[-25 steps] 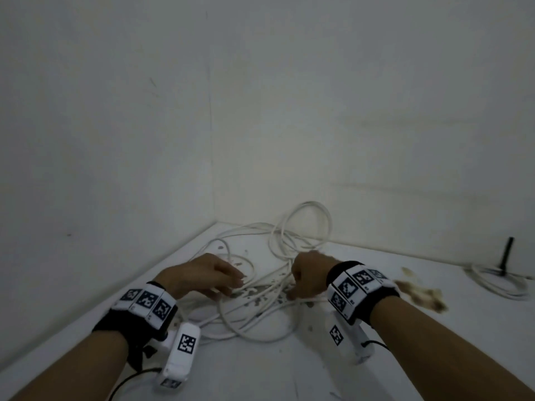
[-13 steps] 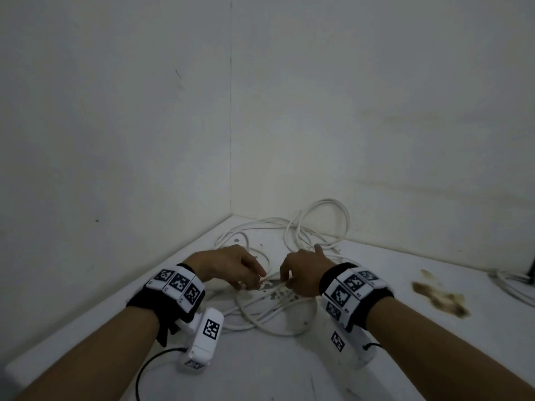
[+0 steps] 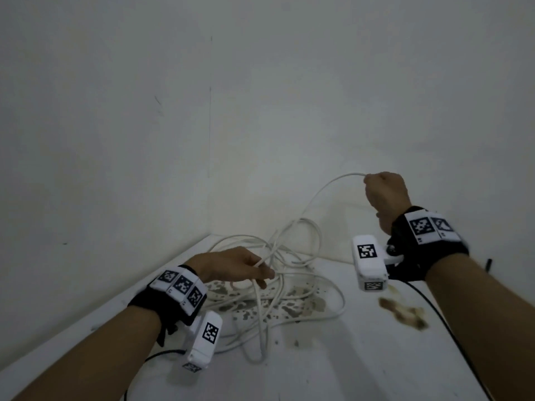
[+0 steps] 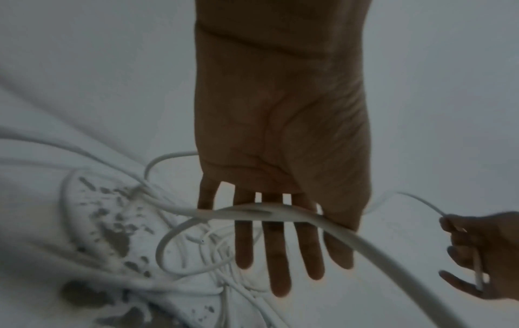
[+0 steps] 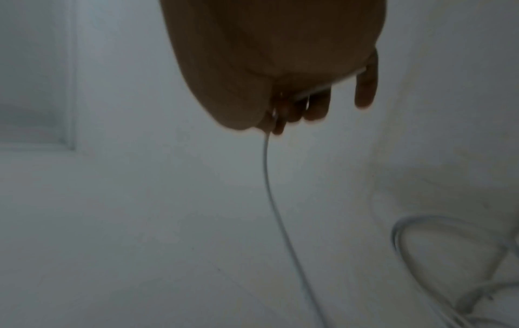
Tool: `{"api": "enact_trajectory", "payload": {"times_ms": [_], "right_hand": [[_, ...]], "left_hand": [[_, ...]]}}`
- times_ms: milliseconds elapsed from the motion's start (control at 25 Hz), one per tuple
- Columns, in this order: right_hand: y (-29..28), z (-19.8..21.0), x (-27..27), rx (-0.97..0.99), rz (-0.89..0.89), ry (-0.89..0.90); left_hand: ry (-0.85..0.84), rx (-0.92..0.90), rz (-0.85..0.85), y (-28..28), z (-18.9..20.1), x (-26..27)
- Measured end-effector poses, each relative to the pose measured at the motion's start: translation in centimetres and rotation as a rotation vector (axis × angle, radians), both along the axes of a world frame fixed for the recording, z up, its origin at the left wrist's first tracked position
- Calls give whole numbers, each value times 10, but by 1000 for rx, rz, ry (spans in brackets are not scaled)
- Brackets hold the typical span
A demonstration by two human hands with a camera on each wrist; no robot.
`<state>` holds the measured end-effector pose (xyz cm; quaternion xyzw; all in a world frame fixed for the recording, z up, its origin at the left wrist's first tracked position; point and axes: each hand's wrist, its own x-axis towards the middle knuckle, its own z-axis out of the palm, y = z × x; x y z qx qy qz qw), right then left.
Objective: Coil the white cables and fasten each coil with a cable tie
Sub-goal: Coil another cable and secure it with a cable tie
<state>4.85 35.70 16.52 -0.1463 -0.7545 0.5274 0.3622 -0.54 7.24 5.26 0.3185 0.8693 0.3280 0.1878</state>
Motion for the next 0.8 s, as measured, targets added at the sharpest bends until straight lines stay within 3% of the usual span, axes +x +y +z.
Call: {"api": "enact_trajectory", "payload": {"times_ms": [80, 120, 200, 320, 400, 520, 600, 680, 800], "right_hand": [[11, -8, 4, -266, -112, 79], [18, -13, 4, -307, -144, 91], [27, -23, 12, -68, -166, -125], [28, -47, 27, 521, -194, -541], [10, -55, 38, 791, -191, -503], [-3, -52, 37, 1016, 81, -292], [-2, -42, 41, 840, 274, -173], [3, -29, 49, 535, 316, -90], [14, -1, 59, -96, 178, 186]], "left_hand": [[171, -232, -78, 22, 10, -5], [251, -360, -117, 30, 17, -7], [334, -417, -151, 42, 32, -8], [291, -72, -157, 59, 56, -6], [241, 112, -178, 73, 73, -1], [159, 244, -232, 95, 91, 13], [175, 315, -202, 103, 90, 15], [243, 313, -95, 101, 78, 3], [284, 13, -38, 77, 47, -27]]}}
